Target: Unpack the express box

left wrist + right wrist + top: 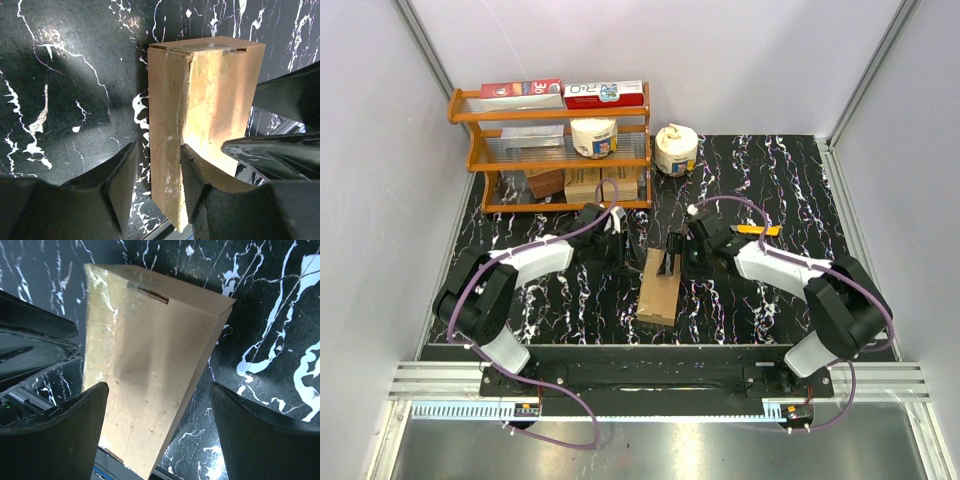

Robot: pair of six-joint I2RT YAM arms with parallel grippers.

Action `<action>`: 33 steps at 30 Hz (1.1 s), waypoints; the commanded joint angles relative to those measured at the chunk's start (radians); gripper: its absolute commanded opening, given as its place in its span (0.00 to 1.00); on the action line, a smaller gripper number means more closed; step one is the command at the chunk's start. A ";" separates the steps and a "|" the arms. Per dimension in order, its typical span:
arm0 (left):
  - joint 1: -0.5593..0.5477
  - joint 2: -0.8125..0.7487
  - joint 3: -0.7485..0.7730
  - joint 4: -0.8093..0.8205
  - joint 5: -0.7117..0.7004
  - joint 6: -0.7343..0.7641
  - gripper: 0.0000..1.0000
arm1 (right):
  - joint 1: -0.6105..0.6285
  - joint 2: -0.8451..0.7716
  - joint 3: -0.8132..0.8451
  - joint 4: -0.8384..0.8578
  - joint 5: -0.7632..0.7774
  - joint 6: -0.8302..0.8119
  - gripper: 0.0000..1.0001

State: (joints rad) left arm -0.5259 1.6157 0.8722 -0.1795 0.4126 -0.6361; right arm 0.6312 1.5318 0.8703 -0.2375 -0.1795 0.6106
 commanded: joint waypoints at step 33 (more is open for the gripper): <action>0.026 -0.045 -0.006 -0.031 -0.017 0.075 0.38 | 0.113 0.226 0.139 -0.237 0.348 0.005 0.58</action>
State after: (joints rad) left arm -0.5072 1.5963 0.8547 -0.1947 0.4202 -0.5976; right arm 0.7429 1.6863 1.0290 -0.3576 -0.0086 0.6456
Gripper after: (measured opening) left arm 0.393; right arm 0.655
